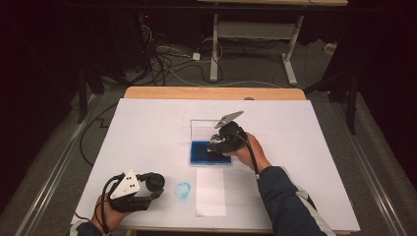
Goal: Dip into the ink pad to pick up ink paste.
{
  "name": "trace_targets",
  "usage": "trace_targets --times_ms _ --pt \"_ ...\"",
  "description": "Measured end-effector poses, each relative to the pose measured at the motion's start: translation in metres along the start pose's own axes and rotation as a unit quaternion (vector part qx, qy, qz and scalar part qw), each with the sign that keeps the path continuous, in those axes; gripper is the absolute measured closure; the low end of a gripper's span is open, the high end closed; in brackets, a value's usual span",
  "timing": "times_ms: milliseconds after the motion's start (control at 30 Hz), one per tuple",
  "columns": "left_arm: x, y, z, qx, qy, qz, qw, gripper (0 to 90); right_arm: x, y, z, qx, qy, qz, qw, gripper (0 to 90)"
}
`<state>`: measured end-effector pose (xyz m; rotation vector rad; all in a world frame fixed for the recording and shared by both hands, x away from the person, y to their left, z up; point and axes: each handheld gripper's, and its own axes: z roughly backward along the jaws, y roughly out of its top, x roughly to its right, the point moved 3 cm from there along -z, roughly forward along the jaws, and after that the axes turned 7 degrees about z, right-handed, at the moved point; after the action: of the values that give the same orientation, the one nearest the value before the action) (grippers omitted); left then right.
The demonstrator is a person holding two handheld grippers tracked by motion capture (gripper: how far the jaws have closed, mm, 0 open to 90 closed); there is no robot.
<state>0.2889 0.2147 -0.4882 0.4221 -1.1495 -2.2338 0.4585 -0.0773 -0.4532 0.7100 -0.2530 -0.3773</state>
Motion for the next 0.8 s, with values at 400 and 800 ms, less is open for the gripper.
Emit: trace_targets --times_ms 400,800 --pt "0.0006 0.0004 -0.0006 -0.001 -0.002 -0.003 1.0000 36.4 -0.0026 0.0011 -0.0003 -0.009 -0.007 0.000 0.9999 56.3" --pt "-0.0002 0.0006 -0.0002 -0.002 -0.003 -0.001 1.0000 36.4 -0.0080 -0.0002 0.0053 -0.018 0.017 -0.003 0.9997 56.4"
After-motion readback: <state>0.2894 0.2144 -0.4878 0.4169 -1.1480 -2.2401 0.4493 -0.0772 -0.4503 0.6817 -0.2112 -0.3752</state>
